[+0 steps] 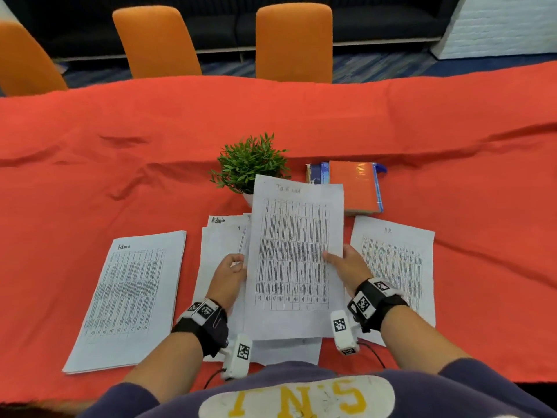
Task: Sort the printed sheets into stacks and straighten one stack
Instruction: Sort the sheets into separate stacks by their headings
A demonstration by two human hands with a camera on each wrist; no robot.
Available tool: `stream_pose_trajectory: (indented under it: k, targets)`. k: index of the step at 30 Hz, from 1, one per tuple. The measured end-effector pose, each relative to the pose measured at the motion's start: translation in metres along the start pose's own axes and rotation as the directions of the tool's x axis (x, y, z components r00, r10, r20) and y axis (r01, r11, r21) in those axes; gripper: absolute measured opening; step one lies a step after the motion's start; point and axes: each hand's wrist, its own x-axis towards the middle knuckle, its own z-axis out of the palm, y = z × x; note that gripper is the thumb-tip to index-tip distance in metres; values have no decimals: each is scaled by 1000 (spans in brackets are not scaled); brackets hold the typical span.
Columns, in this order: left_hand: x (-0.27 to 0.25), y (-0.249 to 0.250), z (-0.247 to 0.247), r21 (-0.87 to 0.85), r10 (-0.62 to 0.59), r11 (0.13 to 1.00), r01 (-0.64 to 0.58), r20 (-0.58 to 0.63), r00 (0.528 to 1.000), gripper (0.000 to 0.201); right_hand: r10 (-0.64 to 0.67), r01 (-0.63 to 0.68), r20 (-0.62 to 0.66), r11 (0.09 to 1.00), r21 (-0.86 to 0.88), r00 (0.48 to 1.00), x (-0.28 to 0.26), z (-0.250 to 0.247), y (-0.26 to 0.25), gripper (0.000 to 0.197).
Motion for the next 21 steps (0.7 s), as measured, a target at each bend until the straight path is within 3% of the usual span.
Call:
stream_pose_trajectory:
  k: [4,8,11,13,16,18,21]
  targets:
    - [0,1,15,63,-52,997,48,54,997,42,-82,77,-47,993,-87,996,-4,-9,-1,24]
    - [0,0,41,363,44,928,-78,100,994,33,-94,84,-64,986,-142,994,-7,-21,3,26]
    - [4,-3,48,419,57,905,-70,42,997,31,-52,36,-88,983,-181,995,-4,-45,14,30]
    - [8,-5,46,435,54,898,-56,15,998,31,7,-59,-196,963,-263,980,1,-71,25,36]
    - [13,-8,37,436,50,900,-33,-26,998,31,122,-364,-462,796,-483,879,8,-113,45,55]
    - [16,-10,32,449,47,893,-20,-48,998,34,210,-533,-560,676,-508,801,8,-132,54,62]
    - [17,-13,28,440,30,898,9,-83,996,35,230,-602,-636,651,-462,736,7,-146,64,65]
